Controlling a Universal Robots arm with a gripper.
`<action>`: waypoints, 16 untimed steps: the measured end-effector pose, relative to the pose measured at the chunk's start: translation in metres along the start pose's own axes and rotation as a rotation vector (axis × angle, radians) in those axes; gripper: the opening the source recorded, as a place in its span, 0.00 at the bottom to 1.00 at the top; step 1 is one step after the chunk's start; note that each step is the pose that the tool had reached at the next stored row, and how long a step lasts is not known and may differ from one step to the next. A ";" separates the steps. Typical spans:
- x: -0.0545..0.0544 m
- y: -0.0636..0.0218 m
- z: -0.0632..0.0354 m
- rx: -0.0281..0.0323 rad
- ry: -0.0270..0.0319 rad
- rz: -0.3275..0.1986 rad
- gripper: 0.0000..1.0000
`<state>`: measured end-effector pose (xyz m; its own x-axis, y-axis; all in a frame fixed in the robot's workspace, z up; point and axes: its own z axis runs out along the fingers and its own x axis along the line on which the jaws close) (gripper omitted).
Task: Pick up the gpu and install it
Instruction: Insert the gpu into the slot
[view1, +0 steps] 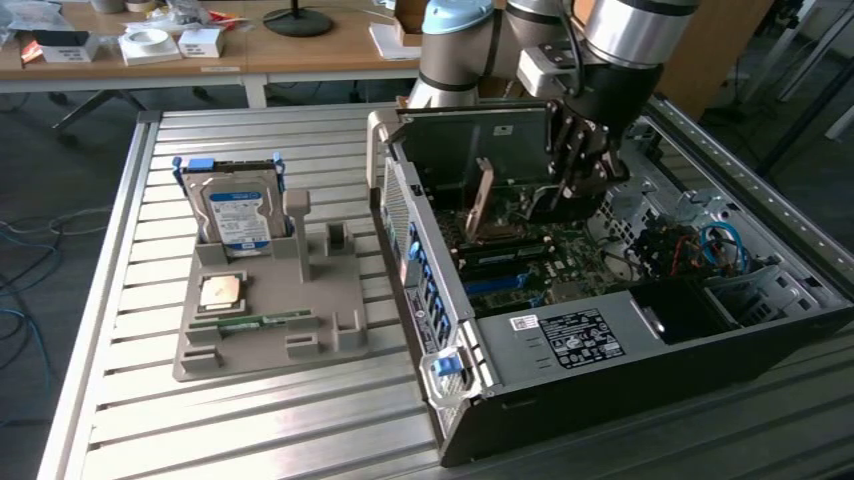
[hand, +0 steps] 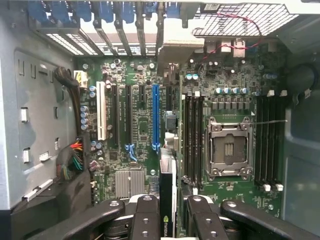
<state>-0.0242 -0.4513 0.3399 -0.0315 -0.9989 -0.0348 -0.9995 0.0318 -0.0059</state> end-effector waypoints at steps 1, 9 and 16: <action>0.000 0.0000 0.0017 0.0001 0.0002 0.001 0.26; 0.002 0.0003 0.0163 0.0006 0.0003 0.003 0.26; 0.003 0.0007 0.0290 0.0006 0.0003 0.004 0.26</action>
<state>-0.0248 -0.4532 0.3108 -0.0356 -0.9988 -0.0346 -0.9993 0.0358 -0.0064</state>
